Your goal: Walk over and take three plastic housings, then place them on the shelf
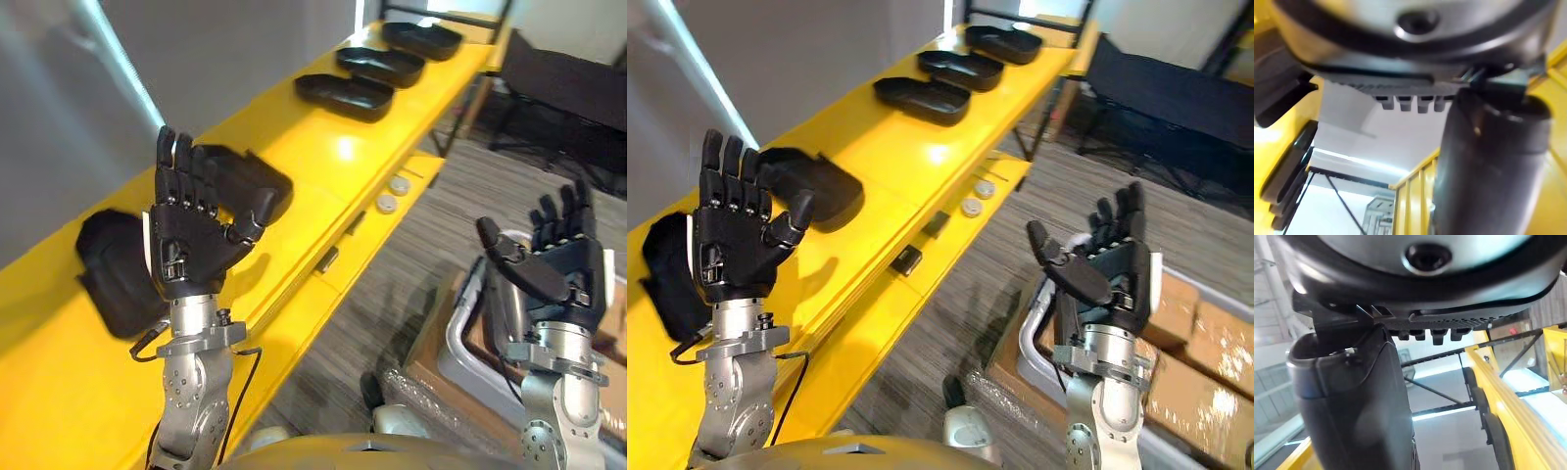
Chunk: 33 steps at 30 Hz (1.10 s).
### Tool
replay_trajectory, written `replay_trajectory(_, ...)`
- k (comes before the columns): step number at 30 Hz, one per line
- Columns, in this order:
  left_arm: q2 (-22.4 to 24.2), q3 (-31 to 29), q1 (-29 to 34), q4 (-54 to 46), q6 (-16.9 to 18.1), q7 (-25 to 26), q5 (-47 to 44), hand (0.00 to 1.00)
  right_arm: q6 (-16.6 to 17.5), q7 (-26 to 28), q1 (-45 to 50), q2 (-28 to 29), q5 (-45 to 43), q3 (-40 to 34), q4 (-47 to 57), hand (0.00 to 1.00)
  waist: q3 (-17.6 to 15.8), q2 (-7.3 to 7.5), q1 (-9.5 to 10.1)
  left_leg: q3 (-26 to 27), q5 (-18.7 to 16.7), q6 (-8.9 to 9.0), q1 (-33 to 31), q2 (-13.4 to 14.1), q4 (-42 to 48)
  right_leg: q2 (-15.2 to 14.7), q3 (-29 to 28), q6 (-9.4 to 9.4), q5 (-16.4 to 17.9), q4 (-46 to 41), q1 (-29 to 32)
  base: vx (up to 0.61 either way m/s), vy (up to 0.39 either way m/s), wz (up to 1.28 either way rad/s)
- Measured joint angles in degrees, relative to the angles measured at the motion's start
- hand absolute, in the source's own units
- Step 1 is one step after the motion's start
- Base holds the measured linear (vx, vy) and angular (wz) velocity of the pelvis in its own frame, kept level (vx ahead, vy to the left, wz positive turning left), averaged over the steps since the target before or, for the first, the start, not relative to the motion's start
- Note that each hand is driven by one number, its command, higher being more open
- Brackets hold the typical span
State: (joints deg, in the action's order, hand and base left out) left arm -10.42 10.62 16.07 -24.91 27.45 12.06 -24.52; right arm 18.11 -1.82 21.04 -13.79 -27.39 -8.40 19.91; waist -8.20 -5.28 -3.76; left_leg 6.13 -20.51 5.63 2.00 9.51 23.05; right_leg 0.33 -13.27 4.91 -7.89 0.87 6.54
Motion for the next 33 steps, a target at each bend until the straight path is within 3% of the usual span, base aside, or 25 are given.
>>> replay_trajectory(1,0.0,0.0,-0.4,0.0,-0.2,-1.5,0.0,1.0,0.0,0.3,-1.6,-0.5,0.2,1.7,-1.1,1.0,-0.2,-0.29,0.0,0.1,-0.3,-0.42,-1.1,-0.8,0.8,-0.8,-0.2,0.29,-0.3,-0.1,1.0,-0.08,0.151,-0.18)
replay_trajectory(3,-0.2,0.4,-1.4,0.0,-0.2,-3.2,0.2,1.0,0.0,-0.4,-5.9,-1.7,0.8,4.9,-4.2,1.0,-1.9,0.54,0.59,0.1,-1.0,-1.03,-2.8,-1.8,2.3,-1.8,-0.5,1.15,-1.5,-0.1,2.3,-0.09,0.115,0.01)
replay_trajectory(6,-1.1,2.5,-4.3,1.6,0.1,-3.5,0.3,1.0,-0.4,-3.5,-8.8,-2.2,2.2,8.2,-7.7,1.0,-5.3,0.62,2.42,-1.5,-2.3,-1.78,-5.5,-2.9,5.7,-2.9,-0.2,2.89,-3.1,0.1,3.0,-0.11,0.102,0.18)
replay_trajectory(9,-1.2,3.4,-1.5,2.1,0.3,-3.6,0.6,1.0,-0.3,-4.3,-2.6,1.3,1.2,9.4,-8.9,1.0,-6.4,0.4,2.35,-1.2,-3.0,-2.08,-3.1,-3.2,6.5,-2.9,-0.7,3.35,-3.4,-1.3,1.3,-0.01,0.088,-0.16)
replay_trajectory(11,-1.0,4.4,1.5,1.9,1.1,-4.6,0.4,1.0,0.6,-2.0,3.8,4.6,-1.8,9.3,-8.4,1.0,-7.4,0.66,2.25,1.1,-3.8,-2.68,0.0,-2.5,6.8,-2.0,0.0,2.9,-3.1,-3.8,0.3,-0.04,0.058,-0.59)
replay_trajectory(12,-1.2,4.7,3.7,1.2,1.6,-5.1,0.4,1.0,1.3,1.1,6.8,6.2,-3.8,9.5,-8.4,1.0,-7.9,1.85,2.05,3.4,-4.0,-3.18,1.3,-2.2,6.7,-2.2,2.2,2.43,-3.3,-4.1,0.2,-0.14,-0.011,-0.89)
replay_trajectory(13,-1.4,4.6,4.4,1.1,1.6,-5.0,1.0,1.0,1.6,3.6,7.3,6.5,-5.1,10.0,-8.4,1.0,-8.5,2.04,2.14,6.3,-3.9,-3.88,1.4,-1.4,6.4,-3.6,6.3,-0.95,-1.0,-6.2,2.0,-0.18,-0.015,-0.94)
replay_trajectory(14,-1.4,4.4,4.4,1.4,1.5,-4.9,1.6,1.0,1.7,4.1,6.7,6.4,-5.0,10.5,-8.4,1.0,-8.5,2.03,2.24,7.6,-3.5,-4.16,1.2,-1.0,6.2,-4.4,9.5,-3.01,0.8,-10.7,4.4,-0.24,-0.046,-0.91)
replay_trajectory(15,-1.6,4.0,4.4,1.6,1.0,-4.8,2.4,1.0,2.2,4.7,4.7,5.4,-4.9,12.2,-8.4,1.0,-8.2,2.58,2.26,9.3,-2.1,-4.2,1.3,-0.6,4.8,-6.8,14.3,-4.6,4.8,-19.3,7.2,-0.18,-0.032,-0.64)
replay_trajectory(16,-1.8,4.0,4.3,1.6,0.9,-5.0,2.3,1.0,2.8,4.8,2.5,4.4,-4.5,13.8,-8.5,1.0,-8.2,2.5,2.42,10.0,-0.8,-4.14,1.5,-0.4,3.2,-8.7,16.4,-4.66,7.1,-24.0,7.7,-0.16,-0.088,-0.54)
replay_trajectory(18,-1.7,3.8,3.0,1.6,-0.2,-7.1,0.2,1.0,4.6,0.8,-5.1,3.2,-2.2,18.6,-9.5,1.0,-8.1,2.36,3.75,10.8,2.6,-2.82,1.1,1.7,0.4,-13.1,17.8,-4.5,11.5,-31.5,6.4,-0.05,-0.16,-0.35)
replay_trajectory(21,-1.3,3.1,2.5,1.7,-1.6,-8.8,-2.8,1.0,4.9,-3.9,-11.2,3.5,1.5,22.1,-12.8,1.0,-7.4,3.42,5.49,11.7,4.9,-0.31,0.3,3.6,-0.9,-19.9,18.0,-4.63,11.6,-33.7,3.3,0.0,-0.296,-0.33)
replay_trajectory(22,-1.2,2.5,2.5,1.8,-2.6,-8.9,-4.9,1.0,4.5,-5.3,-12.5,4.2,3.3,23.0,-14.0,1.0,-7.2,3.61,6.21,12.5,5.8,1.3,0.3,4.5,-1.2,-23.3,17.9,-4.81,11.3,-33.3,2.0,0.03,-0.541,-0.59)
replay_trajectory(23,-0.8,1.7,2.7,2.0,-2.9,-8.7,-7.4,1.0,3.7,-6.1,-12.5,5.7,5.8,23.4,-14.8,1.0,-6.3,4.95,6.6,13.2,6.7,3.02,0.0,6.1,-1.2,-25.3,18.0,-5.01,10.1,-29.9,1.2,0.02,-0.465,-0.59)
replay_trajectory(24,-0.8,1.3,2.8,2.0,-2.9,-8.5,-8.5,1.0,3.3,-6.1,-12.0,6.4,7.0,23.5,-15.1,1.0,-5.7,5.52,6.55,13.2,7.2,4.02,-0.6,7.0,-1.2,-25.5,17.8,-6.46,6.2,-27.5,1.0,0.03,-0.546,-0.5)
replay_trajectory(25,-0.1,0.9,2.6,3.1,-3.0,-8.6,-10.7,1.0,2.3,-6.1,-10.3,6.6,8.0,23.0,-15.4,1.0,-5.0,4.69,6.13,12.5,8.7,6.61,-1.6,9.7,-1.8,-22.5,18.3,-1.24,8.9,-26.4,0.6,0.06,-0.561,-0.39)
replay_trajectory(26,2.2,1.5,3.6,3.8,-3.5,-8.9,-12.5,1.0,1.1,-5.6,-8.3,5.4,8.3,21.7,-15.7,1.0,-4.3,3.18,5.21,11.5,11.4,7.54,-1.3,12.2,-4.6,-19.8,19.7,2.2,11.6,-26.4,1.0,0.06,-0.561,-0.26)
replay_trajectory(28,4.4,3.0,5.2,4.0,-4.5,-9.7,-14.2,1.0,0.3,-4.6,-4.7,3.4,8.6,18.3,-15.7,1.0,-4.1,2.77,3.13,10.4,15.3,7.0,-0.7,13.9,-7.6,-18.3,22.8,6.78,15.9,-26.7,0.7,0.09,-0.556,-0.13)
replay_trajectory(30,5.3,3.8,5.0,4.4,-5.9,-10.2,-15.9,1.0,-0.8,-4.6,-3.7,1.1,9.0,15.0,-16.2,1.0,-4.2,2.38,1.46,9.0,19.3,3.36,-2.3,15.8,-5.1,-16.1,24.3,6.0,17.8,-25.1,-0.2,0.08,-0.493,-0.19)
replay_trajectory(31,5.3,3.8,4.8,4.5,-6.9,-10.9,-17.4,1.0,-1.1,-4.7,-3.6,0.4,9.1,13.7,-16.4,1.0,-4.6,2.79,0.48,7.1,22.3,-0.96,-5.8,17.2,1.2,-15.0,24.6,5.75,17.8,-22.5,-2.0,0.04,-0.337,-0.33)
replay_trajectory(32,5.6,4.5,4.5,5.8,-6.9,-12.2,-18.6,1.0,-1.0,-5.0,-2.6,-0.4,9.2,12.8,-16.3,1.0,-5.0,3.26,0.56,5.6,18.2,1.45,-6.7,16.4,2.8,-14.9,24.2,4.89,17.4,-20.1,-4.0,0.01,-0.25,-0.44)
replay_trajectory(33,5.6,4.8,4.6,6.3,-6.9,-12.9,-18.6,1.0,-1.0,-5.1,-2.2,-0.6,9.2,12.1,-16.3,1.0,-4.8,2.98,0.84,4.9,16.4,2.48,-6.5,15.0,2.4,-14.6,24.0,4.55,17.1,-19.3,-4.5,-0.02,-0.121,-0.63)
